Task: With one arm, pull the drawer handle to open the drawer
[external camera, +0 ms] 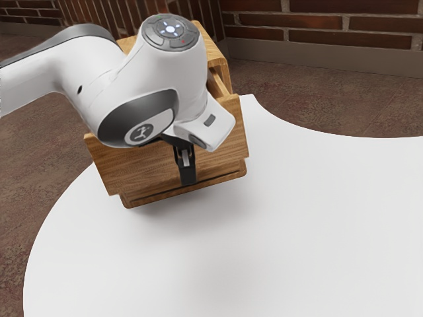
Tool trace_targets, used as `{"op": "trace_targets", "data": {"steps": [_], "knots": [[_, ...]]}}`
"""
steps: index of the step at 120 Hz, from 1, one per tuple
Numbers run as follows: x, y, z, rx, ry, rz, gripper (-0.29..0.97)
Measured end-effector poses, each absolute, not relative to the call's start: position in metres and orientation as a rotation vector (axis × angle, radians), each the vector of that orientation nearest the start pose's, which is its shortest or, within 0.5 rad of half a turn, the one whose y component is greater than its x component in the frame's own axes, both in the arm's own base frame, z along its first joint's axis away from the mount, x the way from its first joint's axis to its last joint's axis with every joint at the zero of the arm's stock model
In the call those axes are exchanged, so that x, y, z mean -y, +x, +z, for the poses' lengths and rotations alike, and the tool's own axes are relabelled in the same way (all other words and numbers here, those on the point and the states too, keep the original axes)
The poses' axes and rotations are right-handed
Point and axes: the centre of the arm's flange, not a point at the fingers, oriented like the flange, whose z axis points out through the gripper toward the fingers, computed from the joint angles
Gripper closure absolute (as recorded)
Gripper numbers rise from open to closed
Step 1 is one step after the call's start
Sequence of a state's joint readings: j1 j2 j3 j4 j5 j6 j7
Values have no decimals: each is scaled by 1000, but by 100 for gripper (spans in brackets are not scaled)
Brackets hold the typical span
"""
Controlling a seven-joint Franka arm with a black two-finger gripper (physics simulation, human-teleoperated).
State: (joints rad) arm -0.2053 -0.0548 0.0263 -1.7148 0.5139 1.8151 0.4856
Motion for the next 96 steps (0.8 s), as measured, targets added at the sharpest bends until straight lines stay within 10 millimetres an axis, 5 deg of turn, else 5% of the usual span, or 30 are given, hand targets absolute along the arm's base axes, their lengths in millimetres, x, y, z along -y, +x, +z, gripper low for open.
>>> {"op": "trace_targets", "data": {"steps": [15,35,51,76,88,96], "knots": [[59,558,621,-963,-2427,-94,-13],[56,565,644,-934,-2411,-121,22],[55,568,655,-922,-2403,-121,23],[69,566,678,-930,-2412,-162,8],[85,544,712,-897,-2548,-263,4],[144,520,713,-995,-2628,-277,3]]}}
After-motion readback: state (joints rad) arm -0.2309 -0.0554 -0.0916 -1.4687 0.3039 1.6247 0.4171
